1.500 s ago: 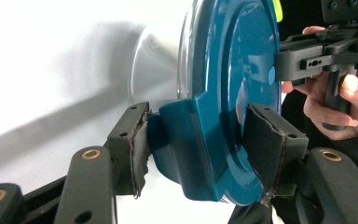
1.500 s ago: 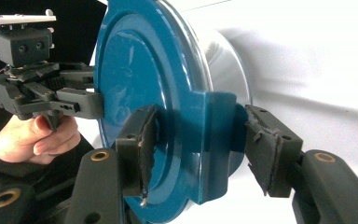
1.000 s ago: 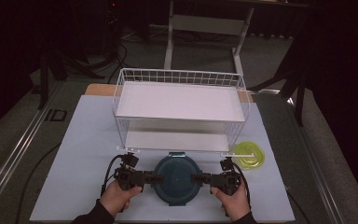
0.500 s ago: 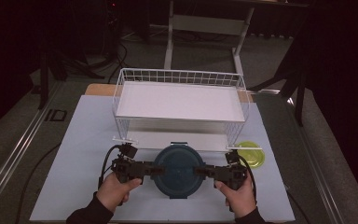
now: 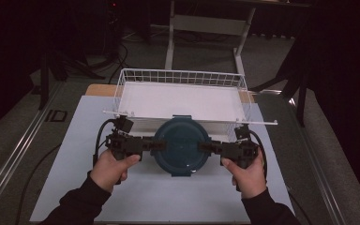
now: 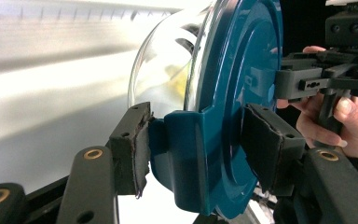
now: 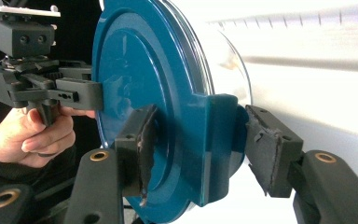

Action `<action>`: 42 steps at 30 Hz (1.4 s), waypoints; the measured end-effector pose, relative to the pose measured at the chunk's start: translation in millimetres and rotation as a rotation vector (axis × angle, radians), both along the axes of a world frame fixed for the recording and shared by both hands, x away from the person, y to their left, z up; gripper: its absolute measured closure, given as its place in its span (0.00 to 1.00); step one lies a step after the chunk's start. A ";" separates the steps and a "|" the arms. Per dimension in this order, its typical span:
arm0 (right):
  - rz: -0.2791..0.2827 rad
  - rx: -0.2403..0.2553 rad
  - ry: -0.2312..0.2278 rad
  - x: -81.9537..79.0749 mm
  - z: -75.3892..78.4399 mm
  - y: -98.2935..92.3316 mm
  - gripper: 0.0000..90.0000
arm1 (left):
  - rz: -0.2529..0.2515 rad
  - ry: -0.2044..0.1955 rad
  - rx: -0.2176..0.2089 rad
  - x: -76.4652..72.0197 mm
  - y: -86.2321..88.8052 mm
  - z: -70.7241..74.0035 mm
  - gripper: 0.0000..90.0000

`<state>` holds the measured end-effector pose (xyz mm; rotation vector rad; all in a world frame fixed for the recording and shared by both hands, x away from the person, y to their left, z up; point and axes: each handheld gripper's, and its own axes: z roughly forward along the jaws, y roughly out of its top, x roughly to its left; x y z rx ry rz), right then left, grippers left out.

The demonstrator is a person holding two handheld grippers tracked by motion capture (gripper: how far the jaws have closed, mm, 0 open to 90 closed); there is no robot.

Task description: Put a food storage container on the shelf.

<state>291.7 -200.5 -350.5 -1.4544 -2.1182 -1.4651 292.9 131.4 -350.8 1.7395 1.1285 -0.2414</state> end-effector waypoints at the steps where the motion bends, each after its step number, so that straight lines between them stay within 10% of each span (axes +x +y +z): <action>1: -0.004 0.002 -0.006 2.7 4.9 0.5 0.50 | 0.006 -0.006 -0.002 2.7 0.2 5.4 0.50; 14: -0.028 0.023 -0.013 45.3 43.3 9.3 0.50 | 0.046 -0.029 -0.024 40.6 8.3 39.9 0.50; 42: -0.112 0.030 0.081 105.3 48.9 10.1 0.50 | 0.108 0.024 -0.103 103.0 7.7 33.4 0.49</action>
